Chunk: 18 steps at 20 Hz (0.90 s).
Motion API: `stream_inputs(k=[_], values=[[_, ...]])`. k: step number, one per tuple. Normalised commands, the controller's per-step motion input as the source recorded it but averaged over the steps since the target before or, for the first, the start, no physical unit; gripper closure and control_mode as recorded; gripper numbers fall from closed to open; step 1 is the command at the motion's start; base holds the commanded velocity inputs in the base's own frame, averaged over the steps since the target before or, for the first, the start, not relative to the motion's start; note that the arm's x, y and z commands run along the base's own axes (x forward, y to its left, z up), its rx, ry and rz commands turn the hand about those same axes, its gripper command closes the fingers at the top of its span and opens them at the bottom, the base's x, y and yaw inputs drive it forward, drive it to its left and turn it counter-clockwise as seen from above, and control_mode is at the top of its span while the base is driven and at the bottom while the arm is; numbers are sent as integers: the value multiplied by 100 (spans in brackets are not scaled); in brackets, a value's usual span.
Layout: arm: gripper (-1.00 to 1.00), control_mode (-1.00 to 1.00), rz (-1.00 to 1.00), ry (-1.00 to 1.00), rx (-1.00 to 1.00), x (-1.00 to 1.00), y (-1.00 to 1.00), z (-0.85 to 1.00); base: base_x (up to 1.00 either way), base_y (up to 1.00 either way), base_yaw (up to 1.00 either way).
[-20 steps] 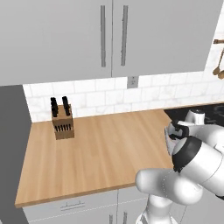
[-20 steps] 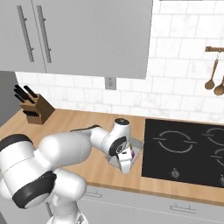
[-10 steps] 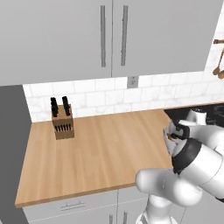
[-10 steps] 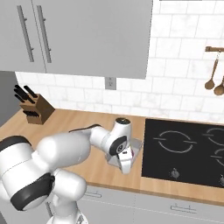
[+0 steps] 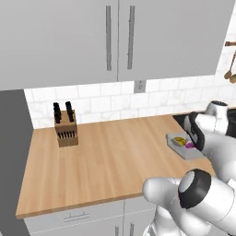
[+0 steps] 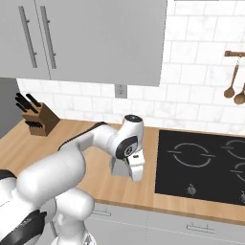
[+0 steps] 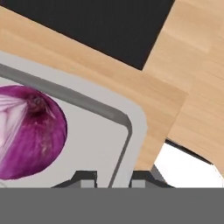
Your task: Take the meat container that has the steak and place it on the second highest rack of the freezer. Then take the vegetable container that has the onion and lemon and place it on the highest rack of the freezer.
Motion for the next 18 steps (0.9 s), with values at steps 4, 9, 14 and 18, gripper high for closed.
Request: stream_inputs(k=[4, 9, 14, 18], values=[[100, -100, -9, -13, 0, -26, 42, 56, 0, 0, 0], [100, -100, -13, -6, 0, -18, 63, 62, 0, 0, 0], [100, -100, -14, -5, 0, -16, 61, 61, 0, 0, 0], [100, -100, -16, -3, 0, -18, 51, 59, 0, 0, 0]])
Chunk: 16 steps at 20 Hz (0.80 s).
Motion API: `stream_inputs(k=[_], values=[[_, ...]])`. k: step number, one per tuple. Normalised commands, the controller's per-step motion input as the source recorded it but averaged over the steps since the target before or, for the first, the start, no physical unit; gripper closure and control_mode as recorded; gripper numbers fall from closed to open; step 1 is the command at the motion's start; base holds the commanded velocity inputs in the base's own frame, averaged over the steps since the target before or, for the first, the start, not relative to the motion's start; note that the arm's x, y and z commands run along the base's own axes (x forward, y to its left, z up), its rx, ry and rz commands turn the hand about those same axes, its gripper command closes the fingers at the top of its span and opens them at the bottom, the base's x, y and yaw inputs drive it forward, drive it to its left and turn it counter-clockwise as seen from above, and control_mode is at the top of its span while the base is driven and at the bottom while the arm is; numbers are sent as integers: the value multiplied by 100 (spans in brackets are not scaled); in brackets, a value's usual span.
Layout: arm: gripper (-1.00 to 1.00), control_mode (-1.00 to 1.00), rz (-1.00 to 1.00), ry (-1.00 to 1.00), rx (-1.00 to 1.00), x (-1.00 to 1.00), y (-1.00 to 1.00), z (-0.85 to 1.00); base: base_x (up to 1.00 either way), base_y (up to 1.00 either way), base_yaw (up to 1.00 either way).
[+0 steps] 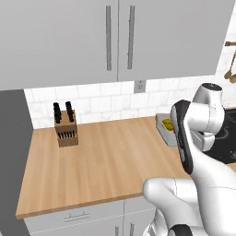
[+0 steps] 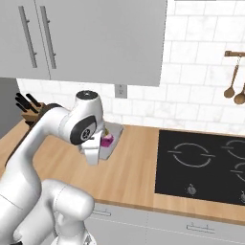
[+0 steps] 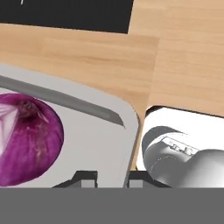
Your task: Take the meat container that has the steak and place it on the second highest rack of the freezer. Then take the vegetable container that has the onion and lemon and place it on the highest rack of the freezer.
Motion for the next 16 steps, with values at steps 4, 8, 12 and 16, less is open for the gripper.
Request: stream_inputs(k=[4, 8, 12, 16], values=[[100, -100, -9, 0, 0, -5, 46, 53, 0, 0, 0], [100, -100, 0, 0, 0, -16, 15, 44, 0, 0, 0], [100, -100, 1, 0, 0, -29, 0, 26, 0, 0, 0], [100, -100, 8, 0, 0, -22, 6, 6, 0, 0, 0]])
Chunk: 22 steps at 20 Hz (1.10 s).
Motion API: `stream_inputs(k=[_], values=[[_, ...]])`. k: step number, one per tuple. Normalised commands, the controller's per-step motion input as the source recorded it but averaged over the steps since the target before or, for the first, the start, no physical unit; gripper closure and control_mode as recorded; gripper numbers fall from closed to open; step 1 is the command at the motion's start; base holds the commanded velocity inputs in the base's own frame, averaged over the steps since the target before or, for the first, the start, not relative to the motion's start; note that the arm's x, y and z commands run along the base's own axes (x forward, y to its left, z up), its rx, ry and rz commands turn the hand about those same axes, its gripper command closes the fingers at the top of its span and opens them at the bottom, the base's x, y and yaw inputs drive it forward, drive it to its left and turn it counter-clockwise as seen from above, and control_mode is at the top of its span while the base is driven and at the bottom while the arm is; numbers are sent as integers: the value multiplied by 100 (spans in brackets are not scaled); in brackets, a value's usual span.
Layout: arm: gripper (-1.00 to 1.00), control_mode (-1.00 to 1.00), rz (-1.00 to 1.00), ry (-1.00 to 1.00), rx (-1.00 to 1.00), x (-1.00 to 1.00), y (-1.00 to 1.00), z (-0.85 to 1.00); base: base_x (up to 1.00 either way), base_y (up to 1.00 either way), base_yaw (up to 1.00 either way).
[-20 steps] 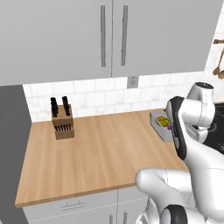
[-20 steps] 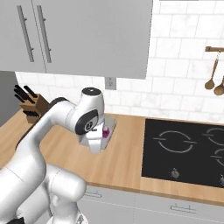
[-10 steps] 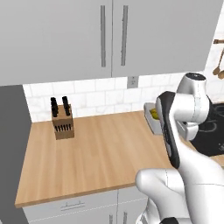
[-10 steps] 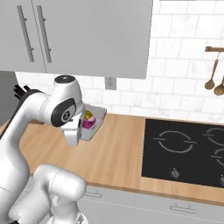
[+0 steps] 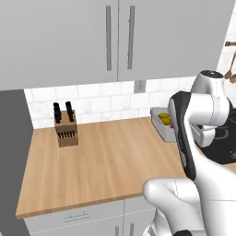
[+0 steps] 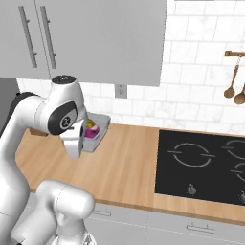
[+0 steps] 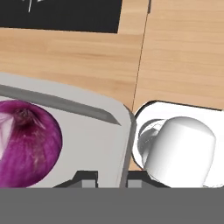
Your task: Take the meat container that has the steak and place it on the second highest rack of the freezer. Then take the vegetable container that has the onion and lemon and place it on the highest rack of the freezer.
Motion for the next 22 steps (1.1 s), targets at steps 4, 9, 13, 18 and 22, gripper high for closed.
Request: stream_inputs(k=[4, 9, 13, 18, 22], values=[[100, -100, 5, 0, 0, -19, 11, 0, 0, 0, 0], [100, -100, 0, 0, 0, -7, 22, 0, 0, 0, 0], [100, 100, 0, 0, 0, -12, 9, 0, -6, 2, 0], [100, 100, 0, 0, 0, 0, 0, 0, -77, 2, 6], [100, 100, 0, 0, 0, 0, 0, 0, -100, 28, 10]])
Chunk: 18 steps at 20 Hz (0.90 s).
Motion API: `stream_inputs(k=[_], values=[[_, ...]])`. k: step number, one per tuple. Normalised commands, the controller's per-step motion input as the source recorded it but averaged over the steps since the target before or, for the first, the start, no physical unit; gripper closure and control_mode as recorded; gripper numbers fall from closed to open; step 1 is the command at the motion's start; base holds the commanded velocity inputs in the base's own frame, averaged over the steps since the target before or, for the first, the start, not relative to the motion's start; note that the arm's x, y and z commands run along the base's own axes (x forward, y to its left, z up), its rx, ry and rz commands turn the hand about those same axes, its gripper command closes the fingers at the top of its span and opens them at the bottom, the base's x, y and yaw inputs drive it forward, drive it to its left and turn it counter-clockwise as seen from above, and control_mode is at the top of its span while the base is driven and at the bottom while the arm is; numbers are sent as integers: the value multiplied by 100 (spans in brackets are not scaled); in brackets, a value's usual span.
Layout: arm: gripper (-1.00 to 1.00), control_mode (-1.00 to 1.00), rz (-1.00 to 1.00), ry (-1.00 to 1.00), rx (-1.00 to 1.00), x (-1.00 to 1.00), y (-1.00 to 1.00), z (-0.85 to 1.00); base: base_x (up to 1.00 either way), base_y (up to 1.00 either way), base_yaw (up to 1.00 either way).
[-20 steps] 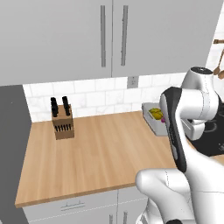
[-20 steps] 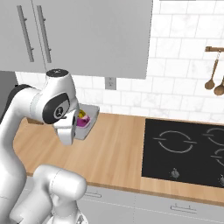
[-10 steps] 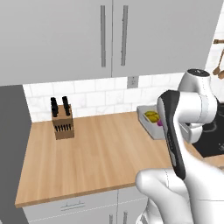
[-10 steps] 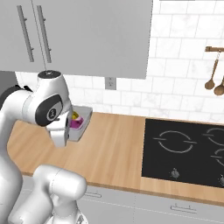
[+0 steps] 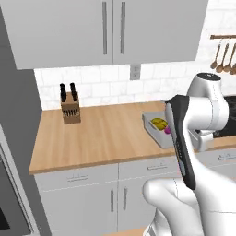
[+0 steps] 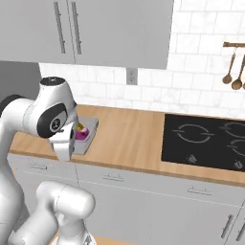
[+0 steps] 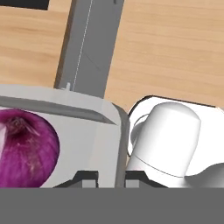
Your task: Take the meat container that has the steak and place it on the second highest rack of the freezer. Then take the vegetable container that has the onion and lemon and place it on the highest rack of the freezer.
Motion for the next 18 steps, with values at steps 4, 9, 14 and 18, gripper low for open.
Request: stream_inputs(k=[4, 9, 14, 18], values=[[100, 100, 0, 0, 0, 0, 0, 0, -67, 54, 41], [100, 100, 0, 0, 0, 0, 0, 0, -31, 32, 85], [100, 100, 0, 0, 0, 0, 0, 0, -1, 29, 92], [100, 100, 0, 0, 0, 0, 0, 0, 28, 11, 85]])
